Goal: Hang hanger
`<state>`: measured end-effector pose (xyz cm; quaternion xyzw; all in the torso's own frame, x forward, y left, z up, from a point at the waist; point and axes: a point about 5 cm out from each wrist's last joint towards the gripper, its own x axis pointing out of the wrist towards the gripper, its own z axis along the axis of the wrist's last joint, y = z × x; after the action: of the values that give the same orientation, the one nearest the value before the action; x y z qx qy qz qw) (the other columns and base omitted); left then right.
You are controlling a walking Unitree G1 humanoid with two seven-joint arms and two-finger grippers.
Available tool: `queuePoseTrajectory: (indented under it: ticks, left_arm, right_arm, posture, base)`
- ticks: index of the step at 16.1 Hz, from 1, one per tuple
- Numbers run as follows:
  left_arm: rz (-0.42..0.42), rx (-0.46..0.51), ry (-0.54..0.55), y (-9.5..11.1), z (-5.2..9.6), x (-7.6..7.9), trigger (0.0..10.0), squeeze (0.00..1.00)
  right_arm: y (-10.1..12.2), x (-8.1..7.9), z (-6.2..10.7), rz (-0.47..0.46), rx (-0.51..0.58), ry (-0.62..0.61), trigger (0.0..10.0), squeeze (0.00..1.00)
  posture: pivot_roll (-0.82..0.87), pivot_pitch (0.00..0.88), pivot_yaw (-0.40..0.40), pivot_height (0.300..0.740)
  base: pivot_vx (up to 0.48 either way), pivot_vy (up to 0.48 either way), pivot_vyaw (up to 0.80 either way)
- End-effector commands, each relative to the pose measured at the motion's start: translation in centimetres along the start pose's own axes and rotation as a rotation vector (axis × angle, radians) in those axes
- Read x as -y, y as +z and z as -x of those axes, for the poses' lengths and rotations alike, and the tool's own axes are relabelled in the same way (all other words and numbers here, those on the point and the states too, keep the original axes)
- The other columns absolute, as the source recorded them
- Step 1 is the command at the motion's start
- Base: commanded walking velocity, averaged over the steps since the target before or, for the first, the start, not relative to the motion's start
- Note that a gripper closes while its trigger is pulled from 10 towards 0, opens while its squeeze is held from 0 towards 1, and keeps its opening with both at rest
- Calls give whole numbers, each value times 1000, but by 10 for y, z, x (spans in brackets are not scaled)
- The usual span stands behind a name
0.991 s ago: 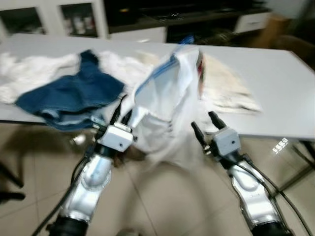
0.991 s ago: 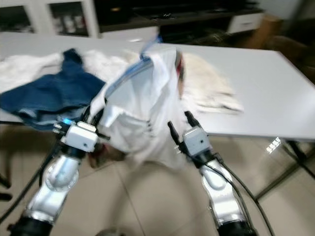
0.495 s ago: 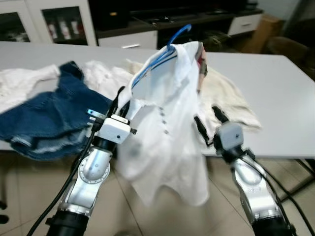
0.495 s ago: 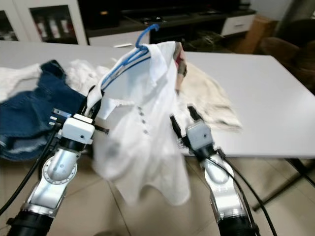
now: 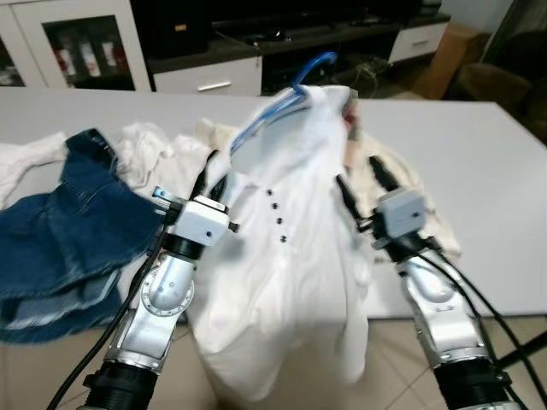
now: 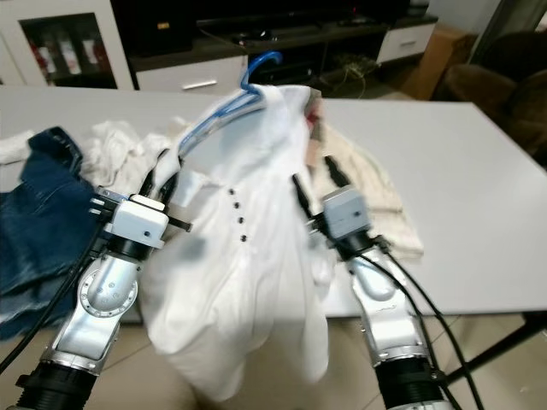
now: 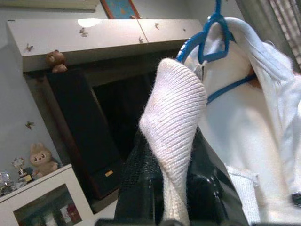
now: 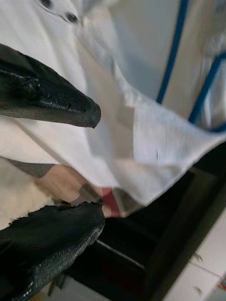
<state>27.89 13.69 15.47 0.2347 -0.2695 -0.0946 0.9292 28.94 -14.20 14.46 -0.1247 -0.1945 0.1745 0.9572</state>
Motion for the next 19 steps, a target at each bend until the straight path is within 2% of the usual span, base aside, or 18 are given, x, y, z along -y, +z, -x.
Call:
queuePoseTrajectory:
  ticks: [1, 6, 9, 11, 12, 13, 14, 16, 17, 18, 19]
  left_arm:
    - [-9, -3, 22, -1, 2, -6, 10000, 0]
    - [-16, -18, 26, -3, 4, -4, 10000, 0]
    - [-20, -22, 25, -4, 5, -3, 10000, 0]
    - [-27, -29, 18, -4, 6, -2, 10000, 0]
    - [-31, -30, 10, -5, 6, -2, 10000, 0]
    - [-31, -16, -16, -4, 7, 0, 10000, 0]
    - [-38, -1, -34, -2, 8, 2, 10000, 0]
    - [-33, 33, -44, 4, 9, 4, 10000, 0]
    - [-37, 41, -46, 5, 9, 4, 10000, 0]
    - [-46, 50, -53, 7, 9, 4, 10000, 0]
    - [-50, 56, -57, 7, 10, 4, 10000, 0]
  right_arm:
    - [8, -2, -7, -10, 24, 2, 10000, 0]
    - [16, 9, -19, -4, 38, -65, 10000, 0]
    - [19, 20, -32, -26, 33, -134, 10000, 0]
    - [22, 23, -39, -40, 38, -137, 10000, 0]
    - [22, 22, -43, -51, 36, -126, 10000, 247]
    - [22, 19, -48, -76, 29, -108, 10000, 780]
    - [22, 17, -51, -90, 24, -98, 10000, 1000]
    - [18, 9, -57, -108, -9, -71, 10000, 1000]
    - [17, 7, -58, -118, -14, -68, 10000, 945]
    - [18, 3, -61, -131, -14, -57, 10000, 573]
    - [18, 0, -63, -144, -13, -44, 10000, 314]
  posture:
    - [142, 6, -21, 740]
    - [143, 12, -25, 740]
    - [142, 14, -26, 740]
    - [144, 16, -30, 740]
    - [144, 16, -30, 740]
    - [146, 15, -33, 740]
    - [149, 16, -34, 740]
    - [158, 17, -38, 740]
    - [164, 19, -41, 740]
    - [164, 19, -41, 740]
    - [168, 18, -42, 740]
  base:
    - [0, 0, 0]
    - [0, 0, 0]
    - [0, 0, 0]
    - [0, 0, 0]
    - [0, 0, 0]
    - [0, 0, 0]
    - [0, 0, 0]
    - [0, 0, 0]
    - [0, 0, 0]
    - [0, 0, 0]
    - [0, 0, 0]
